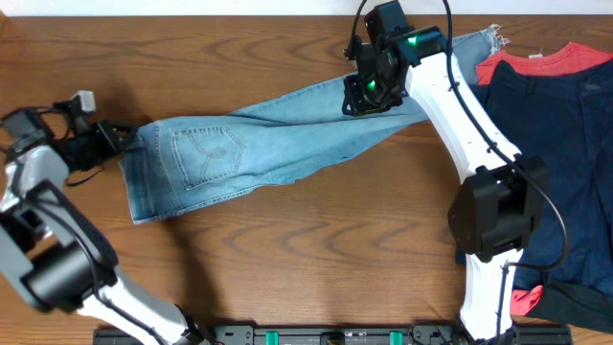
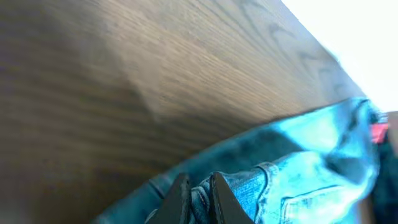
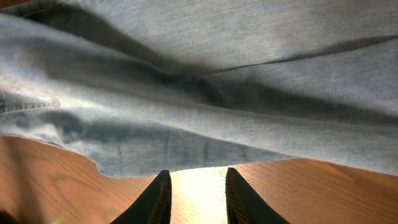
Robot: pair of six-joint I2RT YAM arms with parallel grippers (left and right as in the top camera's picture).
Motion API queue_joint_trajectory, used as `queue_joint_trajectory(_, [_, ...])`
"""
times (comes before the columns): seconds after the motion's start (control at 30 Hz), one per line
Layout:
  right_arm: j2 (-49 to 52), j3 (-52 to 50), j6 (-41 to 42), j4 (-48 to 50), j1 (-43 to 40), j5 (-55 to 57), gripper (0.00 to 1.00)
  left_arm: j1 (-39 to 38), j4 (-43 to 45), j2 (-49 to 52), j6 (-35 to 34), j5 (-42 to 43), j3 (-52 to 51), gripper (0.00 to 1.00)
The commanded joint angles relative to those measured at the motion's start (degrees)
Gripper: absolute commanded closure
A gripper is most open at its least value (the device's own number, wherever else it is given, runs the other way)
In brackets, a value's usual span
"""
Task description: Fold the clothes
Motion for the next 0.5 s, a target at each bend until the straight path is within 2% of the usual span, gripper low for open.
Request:
queue_joint_trajectory(0.0, [0.5, -0.3, 0.9, 0.0, -0.3, 2.2, 0.73, 0.4, -6.1, -8.5, -1.0, -0.3, 0.1, 0.94])
queue_joint_trajectory(0.2, [0.5, -0.3, 0.9, 0.1, -0.4, 2.5, 0.73, -1.2, -22.8, -15.9, -1.0, -12.3, 0.1, 0.94])
queue_joint_trajectory(0.33, [0.5, -0.3, 0.9, 0.2, -0.4, 3.1, 0.73, -1.5, -31.6, -16.7, -1.9, -17.5, 0.1, 0.94])
queue_joint_trajectory(0.47, [0.5, -0.3, 0.9, 0.2, -0.5, 3.1, 0.73, -1.5, -37.9, -16.6, -4.8, -26.9, -0.3, 0.94])
